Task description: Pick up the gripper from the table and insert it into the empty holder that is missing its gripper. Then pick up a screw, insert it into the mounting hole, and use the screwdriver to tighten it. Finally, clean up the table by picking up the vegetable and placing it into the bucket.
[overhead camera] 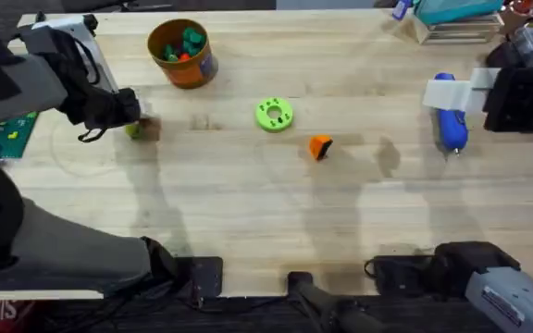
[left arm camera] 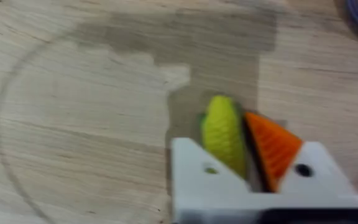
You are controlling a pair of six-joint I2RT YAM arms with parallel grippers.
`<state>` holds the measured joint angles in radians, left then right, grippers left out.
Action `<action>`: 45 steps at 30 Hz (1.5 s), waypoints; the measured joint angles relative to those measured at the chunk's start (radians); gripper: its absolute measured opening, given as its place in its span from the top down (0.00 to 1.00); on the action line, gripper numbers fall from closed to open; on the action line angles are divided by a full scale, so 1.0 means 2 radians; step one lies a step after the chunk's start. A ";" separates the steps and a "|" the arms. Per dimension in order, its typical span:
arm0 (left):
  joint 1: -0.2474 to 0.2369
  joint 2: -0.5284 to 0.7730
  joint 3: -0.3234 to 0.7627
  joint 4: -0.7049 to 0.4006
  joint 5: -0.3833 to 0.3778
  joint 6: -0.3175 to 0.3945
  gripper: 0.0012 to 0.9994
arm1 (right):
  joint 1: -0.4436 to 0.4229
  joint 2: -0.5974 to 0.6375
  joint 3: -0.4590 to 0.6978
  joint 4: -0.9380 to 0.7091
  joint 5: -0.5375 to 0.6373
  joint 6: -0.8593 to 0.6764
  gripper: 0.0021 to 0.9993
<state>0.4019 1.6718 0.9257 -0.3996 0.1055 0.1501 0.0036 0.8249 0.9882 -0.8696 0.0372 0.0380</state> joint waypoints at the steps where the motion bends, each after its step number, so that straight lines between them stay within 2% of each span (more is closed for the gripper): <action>1: 0.000 0.000 0.000 0.001 0.001 0.000 0.89 | 0.000 0.000 0.000 0.000 0.000 0.000 0.01; 2: 0.000 0.000 0.000 0.001 0.001 0.003 0.97 | 0.000 0.000 0.000 0.000 0.000 0.000 0.01; 5: 0.000 0.000 0.000 0.001 0.002 0.002 1.00 | 0.000 0.000 0.000 0.000 0.000 0.000 0.01; 6: 0.001 0.000 0.000 0.002 -0.007 0.005 0.66 | 0.000 0.000 0.000 0.000 0.000 0.000 0.01; 10: 0.006 0.000 0.000 0.002 -0.006 0.000 0.06 | 0.000 0.000 0.000 0.000 0.000 0.000 0.01; 11: 0.006 0.000 0.000 0.001 -0.003 -0.001 0.03 | 0.000 0.000 0.000 0.000 0.000 0.000 0.01; 17: 0.004 -0.032 0.000 -0.040 0.033 -0.022 0.01 | 0.000 0.000 0.000 0.000 0.000 0.000 0.01; 22: -0.011 -0.158 0.000 -0.094 0.073 -0.033 0.01 | 0.000 0.000 0.000 0.000 0.000 0.000 0.01; 28: -0.073 -0.330 0.000 -0.147 0.078 -0.063 0.01 | 0.000 0.000 0.000 0.000 0.000 0.000 0.01; 34: -0.142 -0.450 -0.001 -0.170 0.050 -0.098 0.01 | 0.000 0.000 0.000 0.000 0.000 0.000 0.01; 38: -0.150 -0.516 -0.040 -0.133 0.038 -0.110 0.01 | 0.000 0.000 0.000 0.000 0.000 0.000 0.01; 43: -0.171 -0.612 -0.178 0.010 0.030 -0.117 0.01 | 0.000 0.000 0.000 -0.002 0.000 0.000 0.01; 45: -0.175 -0.646 -0.231 0.047 0.026 -0.119 0.01 | 0.000 0.000 0.000 -0.003 0.000 0.000 0.01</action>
<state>0.0519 0.3807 0.4638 -0.3049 0.1572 -0.0875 0.0036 0.8249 0.9882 -0.8756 0.0372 0.0380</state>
